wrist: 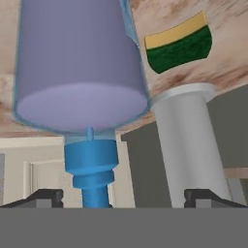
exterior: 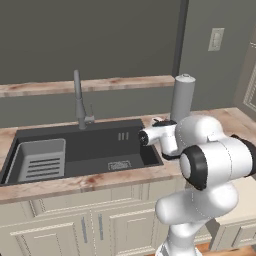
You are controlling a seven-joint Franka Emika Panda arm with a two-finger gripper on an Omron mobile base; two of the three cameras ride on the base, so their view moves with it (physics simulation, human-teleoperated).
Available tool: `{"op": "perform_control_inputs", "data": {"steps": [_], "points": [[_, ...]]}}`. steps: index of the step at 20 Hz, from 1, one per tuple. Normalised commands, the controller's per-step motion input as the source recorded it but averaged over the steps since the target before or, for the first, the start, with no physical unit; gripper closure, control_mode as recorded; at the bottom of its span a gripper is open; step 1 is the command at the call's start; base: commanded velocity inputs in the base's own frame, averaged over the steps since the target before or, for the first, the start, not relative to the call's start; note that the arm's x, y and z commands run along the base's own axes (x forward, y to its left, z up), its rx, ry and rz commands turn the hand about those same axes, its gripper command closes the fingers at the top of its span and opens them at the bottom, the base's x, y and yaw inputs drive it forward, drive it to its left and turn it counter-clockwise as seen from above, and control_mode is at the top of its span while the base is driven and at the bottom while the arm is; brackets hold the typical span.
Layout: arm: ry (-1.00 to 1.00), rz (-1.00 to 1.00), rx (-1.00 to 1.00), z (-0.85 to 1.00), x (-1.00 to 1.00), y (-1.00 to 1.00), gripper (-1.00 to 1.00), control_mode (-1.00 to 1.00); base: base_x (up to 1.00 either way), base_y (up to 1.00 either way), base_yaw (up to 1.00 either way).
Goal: Restock the sink supplies by placing the sponge and soap dispenser on the counter and next to the sink. Make sure the soap dispenser is upright.
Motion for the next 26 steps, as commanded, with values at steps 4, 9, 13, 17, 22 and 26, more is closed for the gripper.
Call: {"op": "perform_control_inputs", "data": {"steps": [4, 9, 13, 17, 22, 26], "points": [[-0.04, 0.00, 0.00, 0.21, -0.22, 0.00, -1.00, -1.00, 0.00, 0.00, 0.00], [-0.02, 0.00, 0.00, 0.28, -0.39, 0.21, -1.00, -1.00, 0.00, 0.00, 0.00], [-0.01, 0.00, 0.00, 0.37, -0.52, 0.27, -1.00, -1.00, 0.00, 0.00, 0.00], [-0.05, 0.00, 0.00, 0.65, -0.68, 0.08, -1.00, -1.00, 0.00, 0.00, 0.00], [-0.11, 0.00, -0.01, 0.93, -0.64, 0.00, -1.00, -1.00, 0.00, 0.00, 0.00], [-0.18, 0.00, 0.00, 0.94, -0.83, -0.02, -1.00, -1.00, 0.00, 0.00, 0.00]]}}
